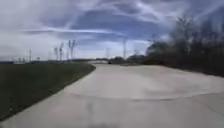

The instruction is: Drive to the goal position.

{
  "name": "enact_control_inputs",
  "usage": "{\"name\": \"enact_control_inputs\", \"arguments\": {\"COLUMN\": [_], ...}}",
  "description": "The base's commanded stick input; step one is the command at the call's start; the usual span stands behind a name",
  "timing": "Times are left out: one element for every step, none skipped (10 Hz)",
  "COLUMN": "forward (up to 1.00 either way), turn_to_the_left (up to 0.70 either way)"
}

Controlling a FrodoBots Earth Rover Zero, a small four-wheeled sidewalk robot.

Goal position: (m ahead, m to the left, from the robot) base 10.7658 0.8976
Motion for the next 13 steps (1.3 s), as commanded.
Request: {"name": "enact_control_inputs", "arguments": {"forward": [1.00,1.00,1.00,1.00,1.00,1.00,1.00,1.00,1.00,1.00,1.00,1.00,1.00], "turn_to_the_left": [0.01,0.01,0.01,0.01,0.01,0.01,0.01,0.01,0.01,0.01,0.14,0.29,0.23]}}
